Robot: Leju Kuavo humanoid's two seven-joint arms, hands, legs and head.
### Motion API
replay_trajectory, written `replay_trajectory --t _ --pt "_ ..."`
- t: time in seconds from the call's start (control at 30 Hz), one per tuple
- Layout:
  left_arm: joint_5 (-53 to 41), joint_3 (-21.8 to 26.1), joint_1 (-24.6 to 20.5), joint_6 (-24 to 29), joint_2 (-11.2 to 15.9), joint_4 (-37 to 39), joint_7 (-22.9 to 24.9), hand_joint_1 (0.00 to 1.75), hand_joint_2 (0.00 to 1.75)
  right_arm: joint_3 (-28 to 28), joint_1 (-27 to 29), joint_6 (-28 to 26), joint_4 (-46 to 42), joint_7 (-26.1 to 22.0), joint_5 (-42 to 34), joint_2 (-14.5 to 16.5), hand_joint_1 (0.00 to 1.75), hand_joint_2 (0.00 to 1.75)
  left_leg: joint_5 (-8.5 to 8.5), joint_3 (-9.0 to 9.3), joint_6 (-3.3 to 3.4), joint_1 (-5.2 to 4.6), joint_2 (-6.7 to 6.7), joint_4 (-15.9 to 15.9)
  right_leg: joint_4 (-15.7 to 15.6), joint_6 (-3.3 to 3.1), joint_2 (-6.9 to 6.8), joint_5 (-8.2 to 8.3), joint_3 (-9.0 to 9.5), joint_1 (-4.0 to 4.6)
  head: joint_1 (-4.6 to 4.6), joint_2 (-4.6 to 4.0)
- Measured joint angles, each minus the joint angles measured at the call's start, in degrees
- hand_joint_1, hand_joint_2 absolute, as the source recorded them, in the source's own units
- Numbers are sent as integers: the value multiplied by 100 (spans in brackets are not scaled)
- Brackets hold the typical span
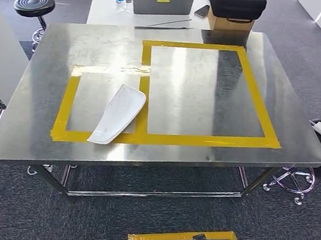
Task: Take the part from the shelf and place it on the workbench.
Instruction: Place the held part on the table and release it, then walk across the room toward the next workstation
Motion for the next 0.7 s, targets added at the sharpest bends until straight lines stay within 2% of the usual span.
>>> replay_trajectory --t 0.1,0.13,0.17,0.23,0.27,0.3,0.33,0.37,0.43,0.47,0.5,0.6,0.63,0.67,0.7 --pt "57 -70 54 -67 0 64 1 0 0 -45 -2 -2 -2 -2 2 2 0 0 33 13 75 -2 -4 -92 -40 108 0 17 -3 -8 2 0" --pt "66 -100 57 -79 -1 85 2 0 0 -57 -3 -2 -4 -3 1 2 0 0 54 21 109 7 0 -115 46 135 -2 -51 -46 -8 14 -1" --pt "74 -132 59 -86 0 106 2 0 0 -69 -5 -3 -5 -4 1 2 0 0 71 28 136 19 6 -137 261 154 -5 -183 -146 -6 29 -1" --pt "90 -200 71 -92 3 173 2 0 0 -97 1 -5 -7 -2 -1 2 0 0 75 27 166 21 16 -142 1007 177 -10 -560 -491 -2 61 0" --pt "95 -235 80 -91 5 218 2 0 0 -114 8 -5 -7 4 -2 2 0 0 73 25 171 18 18 -141 1369 185 -10 -697 -658 0 67 0" --pt "98 -276 87 -89 10 266 3 0 0 -134 14 -6 -7 9 -4 2 0 0 71 27 175 15 18 -141 1569 191 -10 -736 -749 1 68 0" --pt "101 -324 91 -84 15 313 4 0 0 -152 18 -6 -7 15 -7 2 0 0 69 31 175 15 16 -140 1541 193 -10 -664 -733 1 70 0" --pt "101 -375 92 -71 21 351 5 0 0 -170 17 -6 -7 18 -8 2 0 0 65 41 170 17 13 -137 1271 192 -13 -495 -595 -2 72 0" --pt "92 -477 90 -32 34 403 6 0 0 -196 6 -5 -9 19 -10 5 0 0 45 61 133 6 7 -121 436 183 -18 -140 -159 -11 79 -1" --pt "86 -523 89 -10 43 420 6 0 0 -205 0 -5 -10 19 -10 9 0 0 37 62 107 -7 5 -107 136 162 -13 -44 -3 -15 78 -1" --pt "83 -566 88 8 51 437 6 0 0 -214 -3 -5 -11 20 -10 14 0 0 36 60 81 -21 4 -98 -15 139 -6 -14 74 -13 74 -1" --pt "81 -680 84 47 71 495 6 0 0 -249 6 -6 -20 21 -17 23 0 0 34 50 15 -20 3 -96 -44 34 9 -1 64 -5 63 0" --pt "82 -709 82 52 76 509 6 0 0 -258 7 -7 -23 20 -20 26 0 0 -29 22 -13 -14 5 -33 -51 -2 9 8 61 -12 53 0" --pt "83 -731 79 54 80 519 6 0 0 -264 4 -7 -26 20 -22 28 0 0 -156 -55 -45 -9 8 140 -58 -32 6 18 57 -24 36 0" --pt "85 -748 78 56 85 529 6 0 0 -269 1 -8 -28 19 -24 31 0 0 -344 -198 -77 -1 10 454 -60 -53 2 24 49 -29 19 0"
